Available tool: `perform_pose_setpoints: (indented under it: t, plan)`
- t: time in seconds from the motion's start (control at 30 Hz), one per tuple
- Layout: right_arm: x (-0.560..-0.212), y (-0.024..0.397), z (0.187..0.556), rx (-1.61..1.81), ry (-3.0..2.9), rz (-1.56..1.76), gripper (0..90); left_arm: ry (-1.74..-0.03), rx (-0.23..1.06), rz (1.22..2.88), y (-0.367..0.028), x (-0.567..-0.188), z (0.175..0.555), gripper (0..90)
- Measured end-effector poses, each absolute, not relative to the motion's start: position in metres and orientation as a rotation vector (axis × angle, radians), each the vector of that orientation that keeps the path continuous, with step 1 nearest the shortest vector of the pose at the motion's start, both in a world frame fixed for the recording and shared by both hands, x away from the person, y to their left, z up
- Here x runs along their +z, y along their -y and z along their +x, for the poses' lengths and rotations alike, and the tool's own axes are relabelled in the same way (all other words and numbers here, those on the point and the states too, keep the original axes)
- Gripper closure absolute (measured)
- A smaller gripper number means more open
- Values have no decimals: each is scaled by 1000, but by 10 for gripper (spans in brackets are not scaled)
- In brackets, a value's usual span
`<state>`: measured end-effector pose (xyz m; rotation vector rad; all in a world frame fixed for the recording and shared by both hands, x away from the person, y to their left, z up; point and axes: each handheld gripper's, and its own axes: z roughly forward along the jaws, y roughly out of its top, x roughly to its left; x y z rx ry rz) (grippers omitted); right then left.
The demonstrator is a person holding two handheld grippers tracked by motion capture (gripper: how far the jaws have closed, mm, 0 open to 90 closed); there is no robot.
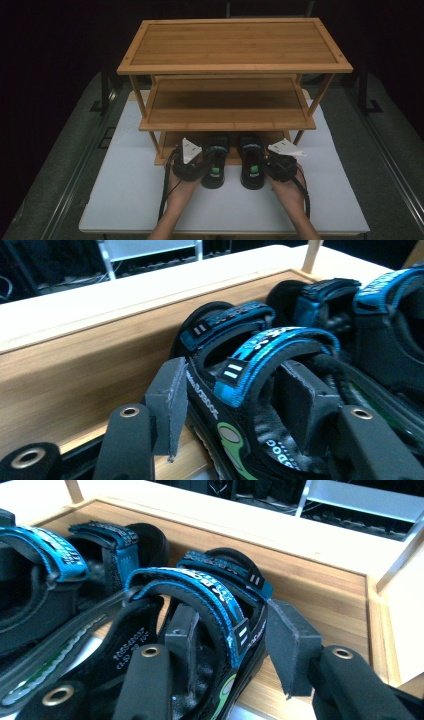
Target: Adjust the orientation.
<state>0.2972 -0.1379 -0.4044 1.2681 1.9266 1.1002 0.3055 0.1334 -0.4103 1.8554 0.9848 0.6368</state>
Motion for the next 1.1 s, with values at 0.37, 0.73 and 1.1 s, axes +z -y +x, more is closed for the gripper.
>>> perform_pose_setpoints:
  t: [0.37,0.73,1.1]
  plan:
    - [-392,148,281,1233,-1901,1207,542,-914,626,1848,-140,-393,289,451]
    - [-393,166,258,1349,-1963,1138,478,-845,577,1871,-157,-395,268,419]
    - [-407,185,236,1345,-2038,1126,421,-824,546,1895,-167,-404,257,374]
